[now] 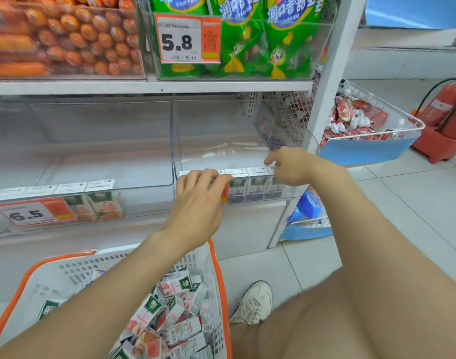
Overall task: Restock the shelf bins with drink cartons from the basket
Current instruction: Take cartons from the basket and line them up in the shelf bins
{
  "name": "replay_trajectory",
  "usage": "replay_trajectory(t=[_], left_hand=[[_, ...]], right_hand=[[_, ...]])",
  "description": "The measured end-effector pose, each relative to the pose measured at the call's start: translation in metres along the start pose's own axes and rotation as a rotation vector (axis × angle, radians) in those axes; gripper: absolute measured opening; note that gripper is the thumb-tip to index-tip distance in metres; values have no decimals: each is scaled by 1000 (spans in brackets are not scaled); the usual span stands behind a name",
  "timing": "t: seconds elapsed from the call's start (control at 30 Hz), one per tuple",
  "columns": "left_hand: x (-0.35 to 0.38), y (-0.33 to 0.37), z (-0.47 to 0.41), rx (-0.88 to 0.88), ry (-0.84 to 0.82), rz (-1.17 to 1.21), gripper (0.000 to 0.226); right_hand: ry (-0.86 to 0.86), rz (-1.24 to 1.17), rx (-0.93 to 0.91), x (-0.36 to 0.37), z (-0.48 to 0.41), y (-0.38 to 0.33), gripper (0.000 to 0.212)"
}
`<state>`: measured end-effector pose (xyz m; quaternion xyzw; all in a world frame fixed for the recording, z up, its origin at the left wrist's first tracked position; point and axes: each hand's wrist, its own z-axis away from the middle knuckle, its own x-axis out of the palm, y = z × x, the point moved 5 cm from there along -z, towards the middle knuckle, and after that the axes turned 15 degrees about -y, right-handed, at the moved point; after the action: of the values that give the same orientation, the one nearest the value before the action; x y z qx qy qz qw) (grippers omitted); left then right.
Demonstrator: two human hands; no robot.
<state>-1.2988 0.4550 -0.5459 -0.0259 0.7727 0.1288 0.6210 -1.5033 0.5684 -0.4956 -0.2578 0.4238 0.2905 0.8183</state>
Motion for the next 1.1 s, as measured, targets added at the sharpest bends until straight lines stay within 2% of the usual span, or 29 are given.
replay_trajectory(t=[0.1,0.17,0.2,0.27,0.37,0.47,0.53,0.6,0.7,0.87,0.9,0.97,1.1], left_hand=[[-8,-3,7,58,29,93,60],[-18,-6,18,89,104,149,52],[-23,-9,26,94,138,179,45],[-24,-18,45,103,152,239,28],[-9,-41,78,74,14,300,11],[29,-73,114,-11,-262,348,11],[62,-92,137,-45,-518,393,14],[93,-108,162,-87,-726,398,16],[128,-123,194,-185,-871,388,16],[174,-140,227,-354,-942,369,41],[181,-142,230,-367,-934,349,48],[190,-146,235,-387,-911,323,66],[203,-148,240,-338,-923,284,106]], right_hand=[[209,59,-44,-4,21,-30,43],[378,32,-162,-5,45,-65,32],[402,18,-233,0,55,-84,27],[273,52,-363,27,67,-124,21],[-48,200,-502,88,72,-172,27],[-306,345,-500,151,59,-196,30],[-444,415,-469,188,46,-204,22],[-510,470,-452,216,34,-209,22],[-570,531,-420,250,16,-212,30],[-667,517,-354,309,-23,-201,40],[-659,514,-342,320,-30,-197,37],[-665,474,-297,340,-41,-188,12],[-629,380,-358,364,-53,-182,72]])
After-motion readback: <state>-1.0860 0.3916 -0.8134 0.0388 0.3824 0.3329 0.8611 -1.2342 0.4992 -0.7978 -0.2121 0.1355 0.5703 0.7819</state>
